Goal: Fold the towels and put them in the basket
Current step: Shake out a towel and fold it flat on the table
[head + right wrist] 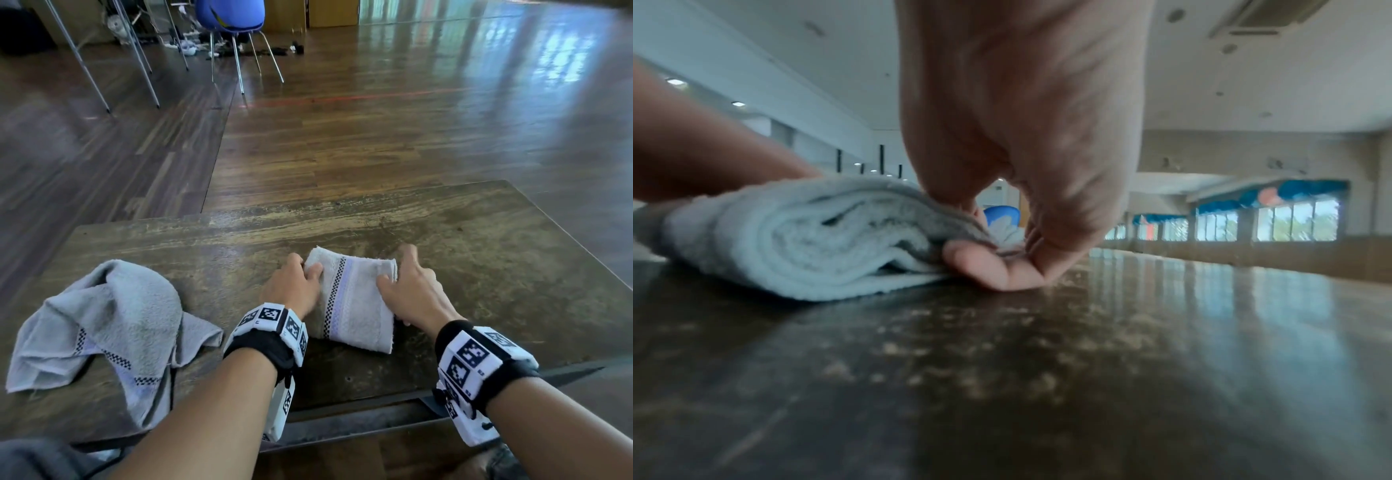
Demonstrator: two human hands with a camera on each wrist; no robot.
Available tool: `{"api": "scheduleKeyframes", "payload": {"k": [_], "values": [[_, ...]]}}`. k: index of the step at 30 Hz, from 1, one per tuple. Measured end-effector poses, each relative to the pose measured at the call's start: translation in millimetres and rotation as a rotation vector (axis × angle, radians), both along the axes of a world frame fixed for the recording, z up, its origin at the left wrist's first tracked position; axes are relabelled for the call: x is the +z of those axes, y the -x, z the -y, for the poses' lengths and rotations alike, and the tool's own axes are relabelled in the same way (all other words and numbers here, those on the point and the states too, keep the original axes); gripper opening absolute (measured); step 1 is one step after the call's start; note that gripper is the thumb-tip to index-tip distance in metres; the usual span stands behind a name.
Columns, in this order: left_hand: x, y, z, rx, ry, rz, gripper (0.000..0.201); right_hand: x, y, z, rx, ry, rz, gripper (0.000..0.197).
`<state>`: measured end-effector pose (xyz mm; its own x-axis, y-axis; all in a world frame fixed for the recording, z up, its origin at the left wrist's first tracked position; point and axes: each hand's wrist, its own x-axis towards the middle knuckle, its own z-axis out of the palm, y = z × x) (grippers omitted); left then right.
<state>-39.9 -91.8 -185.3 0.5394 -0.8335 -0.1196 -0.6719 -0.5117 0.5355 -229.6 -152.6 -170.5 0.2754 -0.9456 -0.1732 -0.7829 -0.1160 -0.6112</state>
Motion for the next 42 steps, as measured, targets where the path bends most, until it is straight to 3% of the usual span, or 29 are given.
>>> {"api": "scheduleKeyframes", "payload": {"k": [5, 7, 9, 11, 13, 17, 19, 21, 23, 24, 26, 27, 29, 33, 42], "values": [[8.2, -4.1, -7.4, -0.049, -0.072, -0.127, 0.05, 8.5, 2.6, -4.9, 0.097, 0.052, -0.138, 0.024], [10.4, -3.0, -17.2, -0.094, -0.004, -0.114, 0.057, 9.5, 4.0, -8.0, 0.092, 0.08, -0.187, 0.021], [10.3, 1.8, -28.9, -0.134, 0.127, 0.014, 0.053, 10.3, 8.6, -12.1, 0.095, 0.102, -0.255, 0.023], [8.4, 7.6, -42.0, -0.181, 0.209, 0.233, 0.034, 11.5, 15.5, -13.7, 0.092, 0.076, -0.305, 0.025], [6.4, 14.0, -53.3, -0.212, 0.203, 0.358, 0.018, 13.3, 21.9, -16.3, 0.103, -0.034, -0.271, 0.029], [3.6, 21.1, -60.4, -0.211, 0.134, 0.267, 0.02, 14.5, 20.3, -18.5, 0.101, -0.402, -0.008, 0.031], [5.4, 20.8, -58.6, -0.256, 0.146, 0.255, 0.021, 19.4, 21.4, -18.6, 0.135, -0.535, -0.062, 0.037], [9.2, 20.5, -55.2, -0.308, 0.152, 0.245, 0.025, 24.4, 22.6, -19.6, 0.179, -0.359, -0.23, 0.04], [11.9, 23.5, -51.6, -0.345, 0.119, 0.221, 0.034, 21.5, 25.6, -20.3, 0.106, 0.12, -0.307, 0.032], [11.8, 26.7, -49.6, -0.38, 0.073, 0.214, 0.039, 20.1, 23.8, -22.3, 0.064, 0.317, -0.231, 0.026], [9.4, 35.5, -45.2, -0.484, -0.043, 0.258, 0.049, 15.5, 15.9, -25.0, 0.076, 0.518, -0.029, 0.014], [8.0, 39.1, -43.1, -0.534, -0.081, 0.291, 0.052, 12.2, 10.5, -25.1, 0.141, 0.532, 0.038, 0.009], [5.1, 43.6, -39.5, -0.579, -0.119, 0.317, 0.055, 1.9, 0.9, -23.7, 0.311, 0.491, 0.076, 0.023], [-3.4, 46.2, -32.6, -0.523, -0.14, 0.242, 0.064, -22.5, -5.7, -18.6, 0.524, 0.368, -0.057, 0.054], [-26.1, 36.5, -24.9, -0.427, -0.039, 0.18, 0.063, -37.4, -9.8, -14.7, 0.444, 0.201, -0.191, 0.067]]}}
